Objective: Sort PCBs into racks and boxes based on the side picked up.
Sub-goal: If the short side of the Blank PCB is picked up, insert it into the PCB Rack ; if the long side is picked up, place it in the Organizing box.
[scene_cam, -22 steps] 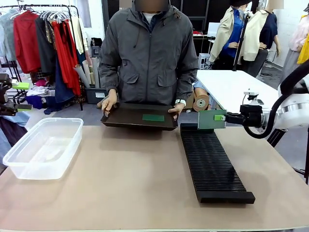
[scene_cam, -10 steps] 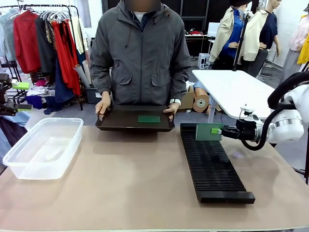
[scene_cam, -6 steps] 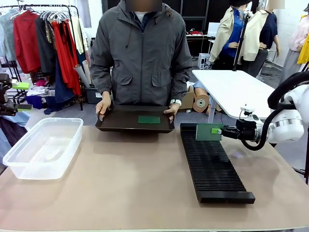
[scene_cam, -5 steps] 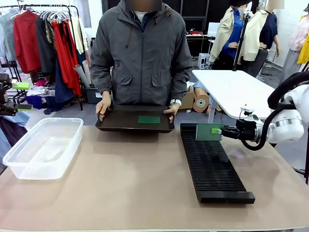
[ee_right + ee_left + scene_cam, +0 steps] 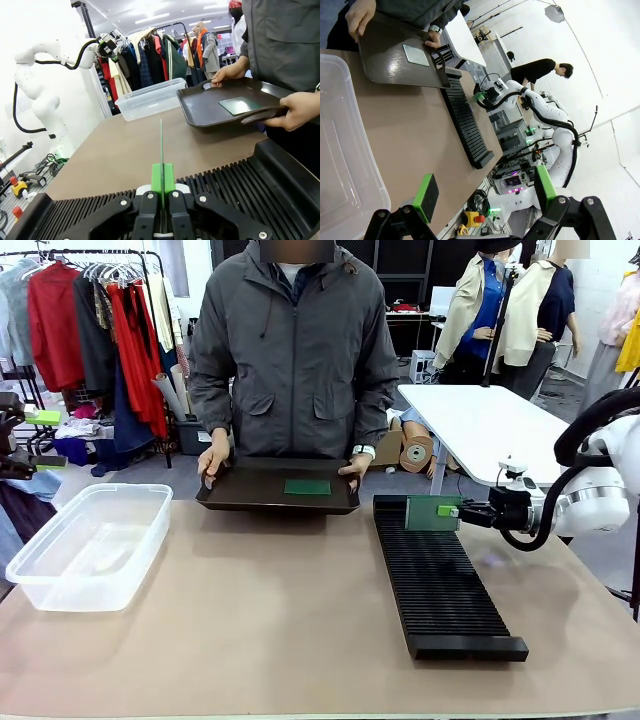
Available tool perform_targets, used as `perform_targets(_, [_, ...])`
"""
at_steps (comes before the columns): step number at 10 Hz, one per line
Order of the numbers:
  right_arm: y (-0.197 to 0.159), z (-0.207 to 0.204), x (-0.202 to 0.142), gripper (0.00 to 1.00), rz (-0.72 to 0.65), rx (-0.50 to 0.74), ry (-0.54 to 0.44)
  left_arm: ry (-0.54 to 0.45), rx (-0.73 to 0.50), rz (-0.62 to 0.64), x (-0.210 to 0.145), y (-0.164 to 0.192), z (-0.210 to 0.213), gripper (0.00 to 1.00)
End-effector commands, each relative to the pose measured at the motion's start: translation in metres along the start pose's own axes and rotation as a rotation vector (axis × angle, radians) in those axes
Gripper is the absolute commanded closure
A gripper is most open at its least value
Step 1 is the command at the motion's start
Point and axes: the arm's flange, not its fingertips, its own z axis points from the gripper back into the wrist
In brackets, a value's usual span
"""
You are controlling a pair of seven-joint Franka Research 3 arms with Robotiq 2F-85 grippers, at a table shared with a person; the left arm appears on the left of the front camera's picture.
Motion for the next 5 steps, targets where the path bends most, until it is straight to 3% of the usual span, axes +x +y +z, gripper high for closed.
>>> perform_targets(1, [-0.002, -0.005, -0.001, 1.00, 0.049, -0.035, -0.018, 0.004, 0.001, 0.003, 0.000, -0.001, 0.001, 0.00])
perform_targets(5, [-0.014, -0.005, -0.012, 1.00, 0.052, -0.057, -0.014, 0.004, 0.001, 0.003, 0.000, -0.001, 0.001, 0.00])
